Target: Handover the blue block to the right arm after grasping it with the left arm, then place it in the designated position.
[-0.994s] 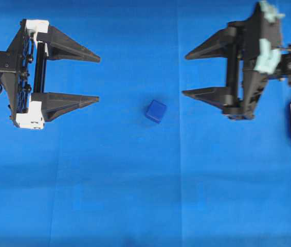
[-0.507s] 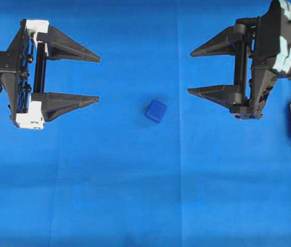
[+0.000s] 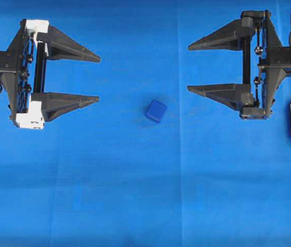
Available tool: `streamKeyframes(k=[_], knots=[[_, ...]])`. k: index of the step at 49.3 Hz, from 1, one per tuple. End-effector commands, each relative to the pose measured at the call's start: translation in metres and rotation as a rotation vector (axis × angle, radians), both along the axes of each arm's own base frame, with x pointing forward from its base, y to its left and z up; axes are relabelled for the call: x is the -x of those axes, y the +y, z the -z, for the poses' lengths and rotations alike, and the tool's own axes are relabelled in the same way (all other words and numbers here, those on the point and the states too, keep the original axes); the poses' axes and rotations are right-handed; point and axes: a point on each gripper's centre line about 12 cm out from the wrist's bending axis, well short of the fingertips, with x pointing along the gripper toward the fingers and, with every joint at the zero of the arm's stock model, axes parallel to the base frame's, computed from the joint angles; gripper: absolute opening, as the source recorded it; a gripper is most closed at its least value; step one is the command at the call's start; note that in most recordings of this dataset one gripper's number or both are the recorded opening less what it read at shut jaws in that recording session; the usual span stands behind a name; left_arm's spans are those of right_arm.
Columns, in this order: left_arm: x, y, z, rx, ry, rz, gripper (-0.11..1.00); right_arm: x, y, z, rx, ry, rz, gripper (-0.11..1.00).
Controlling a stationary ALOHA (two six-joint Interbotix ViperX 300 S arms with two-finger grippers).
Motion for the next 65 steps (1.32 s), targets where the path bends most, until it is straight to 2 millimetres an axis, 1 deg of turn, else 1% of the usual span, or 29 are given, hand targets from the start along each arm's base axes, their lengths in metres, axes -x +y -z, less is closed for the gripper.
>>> streamKeyframes(k=[1, 59, 65], knots=[[0.0046, 0.0004, -0.0124, -0.002, -0.04, -0.001, 0.93, 0.0014, 0.0005, -0.009, 0.006, -0.043, -0.007, 0.8], [0.0046, 0.0004, -0.013, -0.003, -0.041, -0.001, 0.93, 0.0013, 0.0003, -0.0058, 0.004, -0.03, -0.004, 0.8], [0.0046, 0.0004, -0.013, -0.003, -0.041, -0.001, 0.93, 0.0044, 0.0001, -0.0069, 0.004, -0.029, -0.001, 0.8]])
